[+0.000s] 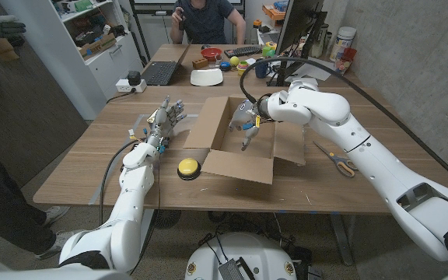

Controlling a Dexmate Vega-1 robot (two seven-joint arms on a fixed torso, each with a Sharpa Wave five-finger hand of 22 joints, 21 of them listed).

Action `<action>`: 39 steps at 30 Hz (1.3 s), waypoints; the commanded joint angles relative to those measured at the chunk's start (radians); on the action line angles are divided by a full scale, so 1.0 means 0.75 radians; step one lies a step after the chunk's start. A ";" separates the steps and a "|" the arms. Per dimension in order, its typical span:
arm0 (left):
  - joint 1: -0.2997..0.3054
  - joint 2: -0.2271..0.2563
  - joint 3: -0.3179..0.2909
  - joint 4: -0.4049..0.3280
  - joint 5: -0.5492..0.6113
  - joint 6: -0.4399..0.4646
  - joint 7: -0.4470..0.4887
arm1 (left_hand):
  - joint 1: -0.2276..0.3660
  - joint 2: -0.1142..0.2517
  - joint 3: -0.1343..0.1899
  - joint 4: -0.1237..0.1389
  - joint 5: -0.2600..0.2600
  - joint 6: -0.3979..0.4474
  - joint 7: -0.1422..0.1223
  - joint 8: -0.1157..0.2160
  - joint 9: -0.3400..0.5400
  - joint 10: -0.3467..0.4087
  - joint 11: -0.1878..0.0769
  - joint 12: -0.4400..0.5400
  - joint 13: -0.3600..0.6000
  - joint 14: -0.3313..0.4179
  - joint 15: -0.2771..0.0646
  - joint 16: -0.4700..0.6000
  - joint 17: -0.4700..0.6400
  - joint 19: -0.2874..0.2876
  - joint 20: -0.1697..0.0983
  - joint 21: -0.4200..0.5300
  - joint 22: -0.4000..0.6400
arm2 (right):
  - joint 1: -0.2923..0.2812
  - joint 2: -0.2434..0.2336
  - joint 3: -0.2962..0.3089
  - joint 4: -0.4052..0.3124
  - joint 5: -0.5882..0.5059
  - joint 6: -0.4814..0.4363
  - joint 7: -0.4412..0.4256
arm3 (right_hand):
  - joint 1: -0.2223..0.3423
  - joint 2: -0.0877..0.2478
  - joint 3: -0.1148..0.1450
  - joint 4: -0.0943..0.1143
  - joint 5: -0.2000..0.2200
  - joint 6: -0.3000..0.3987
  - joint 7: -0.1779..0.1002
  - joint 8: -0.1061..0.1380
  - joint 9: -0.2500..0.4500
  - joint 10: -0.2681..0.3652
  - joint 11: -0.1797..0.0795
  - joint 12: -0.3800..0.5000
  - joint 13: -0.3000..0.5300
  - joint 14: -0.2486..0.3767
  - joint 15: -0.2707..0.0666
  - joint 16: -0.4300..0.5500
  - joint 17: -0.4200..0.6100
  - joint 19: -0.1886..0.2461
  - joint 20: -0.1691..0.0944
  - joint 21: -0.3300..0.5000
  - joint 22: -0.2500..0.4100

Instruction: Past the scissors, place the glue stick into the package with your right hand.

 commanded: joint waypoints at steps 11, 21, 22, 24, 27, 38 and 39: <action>0.023 -0.001 0.000 -0.045 -0.012 0.013 0.008 | -0.003 0.014 -0.001 -0.005 0.009 0.004 0.003 0.010 0.002 0.008 -0.004 0.006 0.005 0.003 0.001 0.006 0.003 0.006 -0.001 -0.003 0.004 | -0.029 -0.006 0.104 -0.081 -0.004 -0.038 -0.029 | 0.014 0.026 -0.008 0.002 0.020 0.040 -0.004 0.014 -0.002 0.022 -0.013 0.016 -0.005 0.019 -0.169 0.019 0.003 0.002 -0.148 -0.008 0.003; 0.041 0.000 0.007 -0.081 -0.018 0.023 0.014 | -0.002 0.014 -0.002 -0.006 0.010 0.001 0.001 0.010 0.002 0.007 -0.005 0.004 0.005 0.001 0.002 0.006 0.003 0.008 -0.001 -0.005 0.005 | -0.049 0.006 0.164 -0.115 0.038 -0.078 -0.016 | 0.014 0.028 -0.015 0.002 0.023 0.054 0.002 0.017 -0.003 0.038 -0.012 0.023 -0.008 0.038 -0.169 0.027 0.003 0.004 -0.147 -0.011 0.002; 0.043 -0.001 0.007 -0.085 -0.018 0.023 0.015 | -0.001 0.014 -0.002 -0.006 0.010 -0.001 -0.002 0.009 0.002 0.007 -0.005 0.004 0.005 0.001 0.001 0.006 0.003 0.007 -0.001 -0.005 0.005 | -0.054 0.006 0.169 -0.121 0.031 -0.083 -0.023 | 0.014 0.028 -0.015 0.002 0.023 0.055 0.003 0.017 -0.003 0.038 -0.013 0.023 -0.009 0.040 -0.169 0.028 0.003 0.005 -0.147 -0.011 0.002; 0.047 0.000 0.009 -0.093 -0.020 0.025 0.014 | -0.001 0.014 -0.002 -0.006 0.010 -0.001 -0.002 0.009 0.002 0.006 -0.005 0.004 0.005 0.001 0.001 0.006 0.004 0.008 -0.001 -0.005 0.005 | -0.056 0.012 0.184 -0.127 0.049 -0.098 -0.007 | 0.015 0.030 -0.016 0.002 0.024 0.060 0.004 0.018 -0.003 0.041 -0.017 0.025 -0.009 0.045 -0.169 0.030 0.003 0.009 -0.147 -0.010 0.003; 0.055 0.000 0.011 -0.108 -0.022 0.030 0.019 | -0.001 0.014 -0.003 -0.006 0.010 -0.001 0.000 0.009 0.002 0.006 -0.005 0.004 0.005 -0.003 0.000 0.004 0.004 0.009 -0.001 -0.006 0.005 | -0.065 0.010 0.203 -0.145 0.048 -0.105 -0.021 | 0.016 0.031 -0.018 0.002 0.024 0.065 0.003 0.020 -0.003 0.047 -0.019 0.027 -0.010 0.052 -0.169 0.032 0.003 0.010 -0.147 -0.010 0.003; 0.081 0.002 0.018 -0.159 -0.032 0.043 0.029 | -0.001 0.014 -0.004 -0.006 0.011 -0.005 0.002 0.007 0.002 0.003 -0.005 0.002 0.006 -0.002 0.001 0.005 0.004 0.009 -0.002 -0.007 0.005 | -0.093 0.020 0.294 -0.189 0.062 -0.168 -0.056 | 0.020 0.030 -0.026 0.001 0.028 0.082 0.005 0.022 -0.003 0.064 -0.021 0.035 -0.013 0.072 -0.171 0.038 0.003 0.011 -0.147 -0.016 0.001; 0.081 0.005 0.019 -0.160 -0.035 0.045 0.022 | -0.001 0.014 -0.005 -0.006 0.011 -0.006 0.001 0.007 0.002 0.002 -0.005 0.002 0.006 -0.002 0.001 0.005 0.004 0.009 -0.001 -0.008 0.005 | -0.093 0.022 0.301 -0.190 0.062 -0.177 -0.051 | 0.019 0.030 -0.026 0.001 0.028 0.083 0.004 0.022 -0.003 0.064 -0.022 0.035 -0.013 0.073 -0.171 0.039 0.003 0.011 -0.147 -0.016 0.001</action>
